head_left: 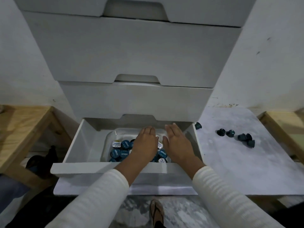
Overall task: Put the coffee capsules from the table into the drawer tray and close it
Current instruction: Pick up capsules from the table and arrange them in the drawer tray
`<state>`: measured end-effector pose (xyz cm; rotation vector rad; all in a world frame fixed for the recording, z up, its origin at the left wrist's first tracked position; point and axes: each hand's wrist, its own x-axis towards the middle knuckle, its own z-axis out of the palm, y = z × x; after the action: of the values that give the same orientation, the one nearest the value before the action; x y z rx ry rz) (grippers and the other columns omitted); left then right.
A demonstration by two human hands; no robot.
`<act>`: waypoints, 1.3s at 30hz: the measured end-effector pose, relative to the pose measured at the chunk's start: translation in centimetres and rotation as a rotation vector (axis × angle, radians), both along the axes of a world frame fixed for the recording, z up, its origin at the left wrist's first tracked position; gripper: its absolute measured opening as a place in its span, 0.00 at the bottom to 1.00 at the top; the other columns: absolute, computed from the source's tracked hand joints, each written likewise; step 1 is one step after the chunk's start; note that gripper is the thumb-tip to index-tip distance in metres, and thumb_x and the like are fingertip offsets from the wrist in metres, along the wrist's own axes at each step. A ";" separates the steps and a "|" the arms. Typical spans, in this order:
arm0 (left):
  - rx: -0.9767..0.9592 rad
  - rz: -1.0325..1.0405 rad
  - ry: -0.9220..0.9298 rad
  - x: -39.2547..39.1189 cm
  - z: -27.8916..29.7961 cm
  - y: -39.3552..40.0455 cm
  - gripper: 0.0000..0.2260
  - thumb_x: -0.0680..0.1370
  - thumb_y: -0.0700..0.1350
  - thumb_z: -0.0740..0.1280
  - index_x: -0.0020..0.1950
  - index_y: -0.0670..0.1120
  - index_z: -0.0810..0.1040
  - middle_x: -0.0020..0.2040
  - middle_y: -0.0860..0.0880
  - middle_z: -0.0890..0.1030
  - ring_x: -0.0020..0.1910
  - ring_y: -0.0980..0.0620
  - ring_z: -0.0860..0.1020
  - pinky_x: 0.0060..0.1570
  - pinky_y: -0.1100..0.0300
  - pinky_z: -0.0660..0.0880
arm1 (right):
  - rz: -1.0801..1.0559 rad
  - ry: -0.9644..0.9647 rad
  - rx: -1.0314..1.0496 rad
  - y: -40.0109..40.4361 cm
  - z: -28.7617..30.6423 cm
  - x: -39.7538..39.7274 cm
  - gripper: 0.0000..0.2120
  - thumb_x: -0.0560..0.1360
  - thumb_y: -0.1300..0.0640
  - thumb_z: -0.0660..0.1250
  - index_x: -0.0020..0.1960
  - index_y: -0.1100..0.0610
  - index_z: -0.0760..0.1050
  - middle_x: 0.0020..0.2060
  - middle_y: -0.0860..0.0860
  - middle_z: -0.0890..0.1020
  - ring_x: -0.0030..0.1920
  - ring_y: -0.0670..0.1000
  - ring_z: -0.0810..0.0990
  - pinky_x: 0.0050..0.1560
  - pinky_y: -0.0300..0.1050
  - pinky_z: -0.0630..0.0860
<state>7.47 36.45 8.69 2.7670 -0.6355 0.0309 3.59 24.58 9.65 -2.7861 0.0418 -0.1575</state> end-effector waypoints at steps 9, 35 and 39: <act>-0.011 -0.138 -0.150 -4.0 2.2 -4.4 0.22 0.81 0.46 0.57 0.71 0.35 0.63 0.71 0.38 0.68 0.72 0.42 0.66 0.72 0.53 0.59 | -0.175 -0.214 -0.053 -4.3 1.2 -4.9 0.29 0.75 0.48 0.45 0.67 0.64 0.66 0.66 0.61 0.72 0.69 0.59 0.68 0.65 0.52 0.70; -0.031 -0.161 0.166 -2.6 -5.0 -32.9 0.19 0.82 0.42 0.54 0.73 0.42 0.59 0.71 0.45 0.67 0.70 0.49 0.65 0.69 0.61 0.62 | -0.326 0.026 0.030 -33.7 -6.5 -4.6 0.17 0.78 0.61 0.57 0.67 0.60 0.67 0.65 0.55 0.73 0.65 0.53 0.71 0.63 0.45 0.71; -0.077 -0.034 0.224 -1.3 -7.1 -34.4 0.16 0.81 0.40 0.56 0.70 0.43 0.66 0.66 0.45 0.73 0.66 0.49 0.71 0.65 0.63 0.66 | -0.191 0.066 0.049 -35.9 -7.5 -2.4 0.17 0.77 0.63 0.59 0.65 0.63 0.69 0.62 0.58 0.75 0.63 0.57 0.73 0.61 0.46 0.71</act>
<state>6.20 2.06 1.64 2.6347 -0.6084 -0.2532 1.16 -11.34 2.10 -2.7341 0.3247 -0.1096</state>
